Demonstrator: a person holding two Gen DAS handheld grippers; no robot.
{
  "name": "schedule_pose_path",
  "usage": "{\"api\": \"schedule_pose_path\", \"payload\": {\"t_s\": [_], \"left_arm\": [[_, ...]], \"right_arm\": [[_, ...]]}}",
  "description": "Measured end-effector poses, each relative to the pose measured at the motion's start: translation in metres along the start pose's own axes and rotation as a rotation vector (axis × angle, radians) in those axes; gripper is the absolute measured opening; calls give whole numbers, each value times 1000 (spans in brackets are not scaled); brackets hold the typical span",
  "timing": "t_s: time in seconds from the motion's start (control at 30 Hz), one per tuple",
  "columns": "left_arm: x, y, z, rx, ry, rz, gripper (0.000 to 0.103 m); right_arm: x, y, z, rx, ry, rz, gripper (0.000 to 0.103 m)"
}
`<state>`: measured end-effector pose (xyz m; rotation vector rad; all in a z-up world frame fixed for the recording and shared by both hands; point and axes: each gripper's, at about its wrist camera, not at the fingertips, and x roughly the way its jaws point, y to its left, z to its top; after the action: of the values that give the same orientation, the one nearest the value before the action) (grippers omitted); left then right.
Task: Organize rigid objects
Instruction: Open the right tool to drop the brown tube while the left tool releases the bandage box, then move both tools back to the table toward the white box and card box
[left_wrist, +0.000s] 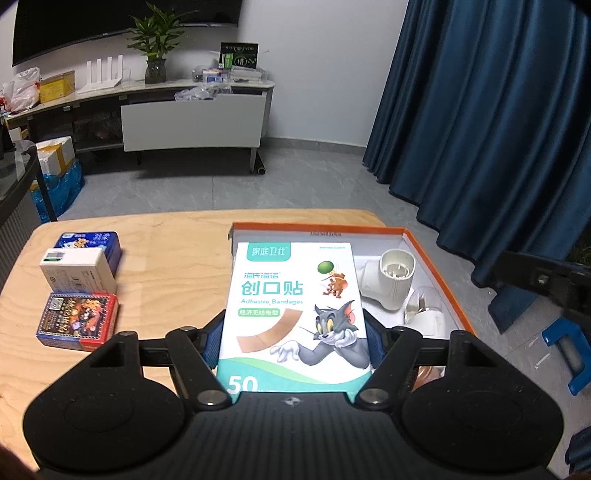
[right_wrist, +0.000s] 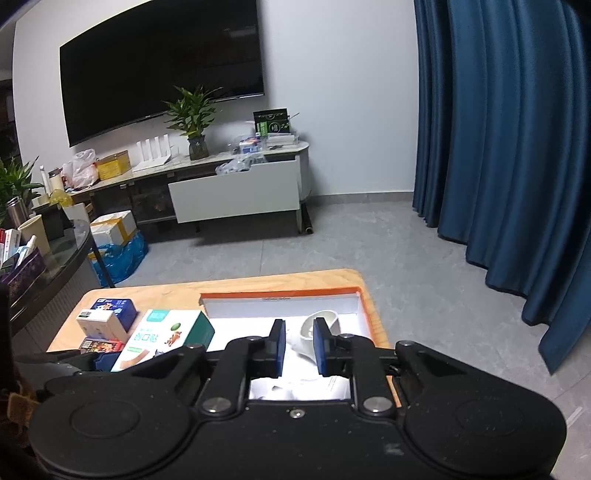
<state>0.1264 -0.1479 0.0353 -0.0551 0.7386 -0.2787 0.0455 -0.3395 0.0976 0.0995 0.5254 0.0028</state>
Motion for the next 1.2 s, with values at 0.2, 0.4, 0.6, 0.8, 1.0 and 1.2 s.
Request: {"api": "schedule_pose_path", "payload": {"t_s": [0.2,0.4,0.6,0.8,1.0,1.2], "left_arm": [[15,-7,1,14,28,-6,72],[37,-20,8,25,58,-20,72],[40,-29,9,54,54,-43,80],[22,-12,2,26,40,-25,85],[-4,23,-10,-23,27,29,85],[-40,67,-18,-69,-9,84,89]], "right_arm": [[-8,-17,-8,41,-3,-7,25],[-12,-18,-13,38,-5,-9,38],[-11,-16,-13,40,8,-6,39],[-11,-6,-10,36,2,13,56],[-8,22,-14,2,10,61,75],[-6,60,-18,-48,42,121,78]]}}
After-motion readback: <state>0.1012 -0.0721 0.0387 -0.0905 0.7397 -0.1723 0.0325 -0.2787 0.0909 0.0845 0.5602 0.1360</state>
